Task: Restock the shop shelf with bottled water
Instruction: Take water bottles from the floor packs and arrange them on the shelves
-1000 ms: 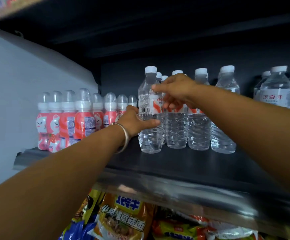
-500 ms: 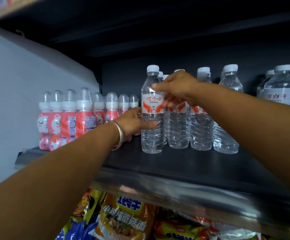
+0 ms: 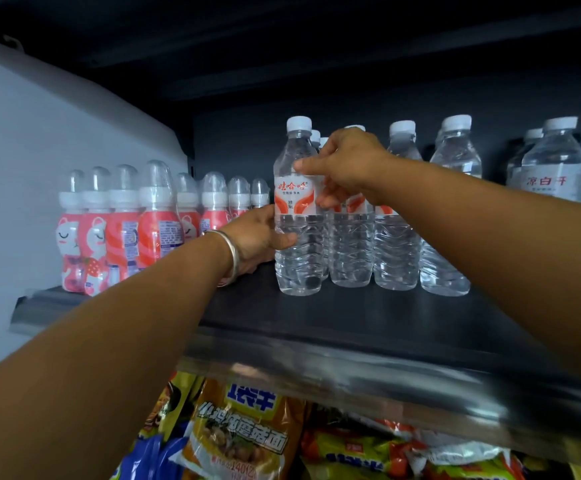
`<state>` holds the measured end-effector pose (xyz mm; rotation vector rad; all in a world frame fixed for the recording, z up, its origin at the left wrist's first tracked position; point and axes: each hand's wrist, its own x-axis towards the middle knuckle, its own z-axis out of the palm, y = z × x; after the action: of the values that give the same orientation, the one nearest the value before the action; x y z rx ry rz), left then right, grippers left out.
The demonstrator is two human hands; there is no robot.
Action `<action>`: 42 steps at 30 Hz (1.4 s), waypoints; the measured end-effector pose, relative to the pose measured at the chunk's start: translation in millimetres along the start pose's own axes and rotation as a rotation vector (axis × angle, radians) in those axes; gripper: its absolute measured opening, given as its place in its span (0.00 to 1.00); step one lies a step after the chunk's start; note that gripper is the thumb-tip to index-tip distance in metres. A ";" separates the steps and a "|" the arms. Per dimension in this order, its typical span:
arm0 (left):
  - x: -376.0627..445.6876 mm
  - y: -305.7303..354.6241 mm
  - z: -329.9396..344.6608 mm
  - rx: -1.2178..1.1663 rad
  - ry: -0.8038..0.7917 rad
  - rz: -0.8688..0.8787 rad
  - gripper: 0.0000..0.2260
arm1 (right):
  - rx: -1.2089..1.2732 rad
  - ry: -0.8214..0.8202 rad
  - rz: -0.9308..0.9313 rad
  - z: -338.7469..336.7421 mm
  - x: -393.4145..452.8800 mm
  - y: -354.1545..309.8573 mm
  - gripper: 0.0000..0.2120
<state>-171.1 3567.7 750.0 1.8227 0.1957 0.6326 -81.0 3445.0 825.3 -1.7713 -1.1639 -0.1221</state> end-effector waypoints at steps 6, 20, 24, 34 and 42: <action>-4.2 2.0 0.5 0.040 0.024 -0.018 0.20 | 0.012 0.001 -0.019 4.8 -5.8 3.0 0.13; -89.9 21.8 66.3 0.433 0.527 0.267 0.28 | -0.368 0.075 -0.265 -34.8 -125.0 26.3 0.25; -150.5 10.2 110.1 0.556 0.566 0.404 0.28 | -0.418 0.097 -0.376 -41.2 -197.7 41.6 0.26; -299.3 -138.3 251.0 0.547 0.538 0.220 0.24 | -0.314 -0.054 -0.261 -11.5 -417.4 172.5 0.23; -392.9 -332.4 351.0 0.412 0.394 0.009 0.15 | -0.189 -0.279 0.023 72.8 -569.7 327.4 0.20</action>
<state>-264.1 3220.6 241.2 2.0722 0.6192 1.0131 -171.1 3109.1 263.1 -2.0153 -1.3661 0.0318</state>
